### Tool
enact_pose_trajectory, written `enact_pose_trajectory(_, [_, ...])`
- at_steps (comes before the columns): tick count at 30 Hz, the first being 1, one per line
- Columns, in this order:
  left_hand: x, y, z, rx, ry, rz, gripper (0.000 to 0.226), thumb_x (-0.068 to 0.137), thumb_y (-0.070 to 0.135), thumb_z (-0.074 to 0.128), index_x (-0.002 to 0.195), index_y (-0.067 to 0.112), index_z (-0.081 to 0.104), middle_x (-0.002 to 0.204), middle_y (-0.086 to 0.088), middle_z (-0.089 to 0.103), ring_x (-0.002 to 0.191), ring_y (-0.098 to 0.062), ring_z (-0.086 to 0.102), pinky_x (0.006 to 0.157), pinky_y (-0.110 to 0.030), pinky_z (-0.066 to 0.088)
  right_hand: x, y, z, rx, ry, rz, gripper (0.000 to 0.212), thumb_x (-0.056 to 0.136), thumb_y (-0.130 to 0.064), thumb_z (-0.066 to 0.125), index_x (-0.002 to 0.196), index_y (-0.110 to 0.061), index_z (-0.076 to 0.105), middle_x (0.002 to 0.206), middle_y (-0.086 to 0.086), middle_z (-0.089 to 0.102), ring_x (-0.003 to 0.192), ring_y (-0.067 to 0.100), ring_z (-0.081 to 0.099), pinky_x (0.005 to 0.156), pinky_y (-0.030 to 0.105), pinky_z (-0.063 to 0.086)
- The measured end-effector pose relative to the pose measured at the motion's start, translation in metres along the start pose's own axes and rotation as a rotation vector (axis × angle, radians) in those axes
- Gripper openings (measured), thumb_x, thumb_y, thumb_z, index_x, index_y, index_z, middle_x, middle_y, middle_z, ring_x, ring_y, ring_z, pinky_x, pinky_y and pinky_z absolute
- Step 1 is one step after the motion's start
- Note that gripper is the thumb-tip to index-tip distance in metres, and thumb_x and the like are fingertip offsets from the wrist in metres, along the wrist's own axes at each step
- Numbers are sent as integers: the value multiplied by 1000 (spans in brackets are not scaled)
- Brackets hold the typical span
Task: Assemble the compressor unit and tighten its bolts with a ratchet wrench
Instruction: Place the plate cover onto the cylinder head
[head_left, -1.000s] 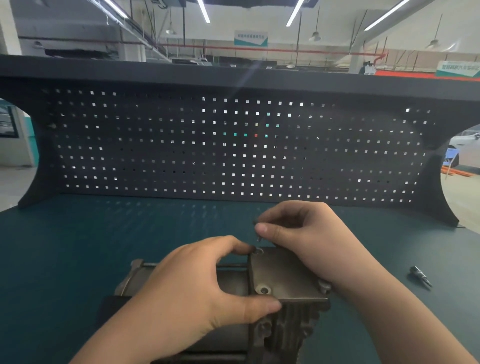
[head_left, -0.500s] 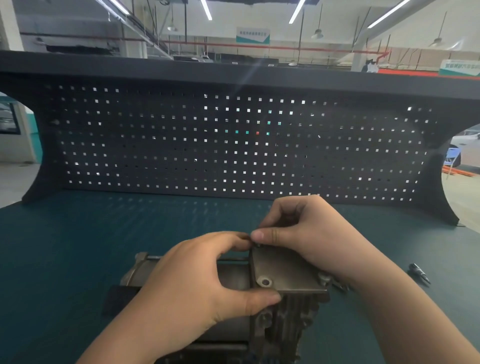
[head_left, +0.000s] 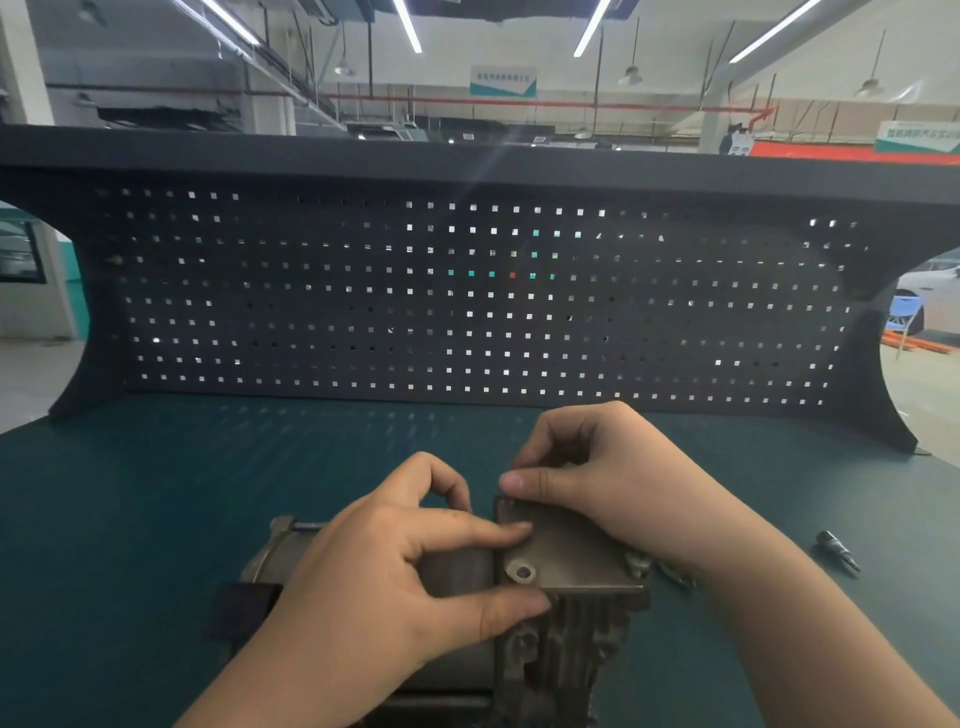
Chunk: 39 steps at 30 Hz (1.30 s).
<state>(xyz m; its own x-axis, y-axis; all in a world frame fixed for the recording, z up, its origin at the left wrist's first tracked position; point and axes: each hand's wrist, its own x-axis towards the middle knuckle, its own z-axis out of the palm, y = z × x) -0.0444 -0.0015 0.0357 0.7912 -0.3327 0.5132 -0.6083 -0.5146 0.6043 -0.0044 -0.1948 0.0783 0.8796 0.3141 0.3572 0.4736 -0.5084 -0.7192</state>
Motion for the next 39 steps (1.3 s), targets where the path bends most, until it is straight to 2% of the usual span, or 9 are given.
enact_pose_trajectory(4, [0,-1,-1,16,-3,3,49,49,95,51,90,71,63,92,19,45,62,2,49,58,-18,31,-1,-2,-4,-27,-79,-50,11,81,-19,76,78,-29,72,82,-9,73,81,3,67,78,19,52])
enact_pose_trajectory(10, [1,4,-2,-14,-20,-2,44,52,81,60,94,67,65,85,16,47,58,2,48,54,-10,33,0,-6,-5,-89,-121,-59,24,85,-19,72,79,-42,71,85,-26,70,83,-10,63,73,3,43])
enact_pose_trajectory(16, [1,4,-2,-13,-18,3,43,53,79,61,94,66,64,79,17,51,59,2,50,54,-9,33,4,-4,-8,-55,-164,-57,19,82,-16,75,76,-34,73,83,-14,74,80,-1,67,72,10,48])
enact_pose_trajectory(21, [1,3,-2,-10,-12,8,44,53,79,62,96,66,64,78,14,52,61,1,52,55,-8,33,6,-1,-4,-37,-120,-38,16,72,-22,83,68,-27,69,79,-3,74,80,16,69,78,32,55])
enact_pose_trajectory(23, [1,2,-2,-18,-13,6,44,53,78,62,96,66,64,77,15,52,63,0,53,56,-9,34,6,0,-2,-41,-102,-28,16,70,-24,84,70,-23,69,78,-1,73,80,19,69,77,35,55])
enact_pose_trajectory(27, [1,2,-1,-25,-20,4,45,54,78,62,96,65,65,75,18,52,65,-1,53,58,-11,35,4,-1,-3,23,-159,-54,18,76,-18,80,87,-29,70,82,-8,74,78,6,69,74,19,53])
enact_pose_trajectory(30, [1,2,-1,-28,-26,-2,45,53,78,62,97,66,64,74,19,51,65,-1,52,58,-12,35,1,-3,-5,-17,-179,-72,20,81,-18,76,83,-38,72,83,-17,73,81,-3,67,72,8,47])
enact_pose_trajectory(35, [1,2,-1,-47,-26,1,44,53,77,63,95,64,66,72,17,49,63,-2,50,57,-14,34,3,-3,-2,-33,-108,-55,17,78,-17,78,74,-33,71,78,-16,73,74,-4,66,69,7,47])
enact_pose_trajectory(39, [1,2,-1,-57,-25,5,44,53,76,64,95,63,67,71,16,49,63,-3,49,58,-14,34,4,-2,-2,-10,-103,-51,15,76,-15,80,74,-24,68,77,-5,74,75,5,69,71,16,52])
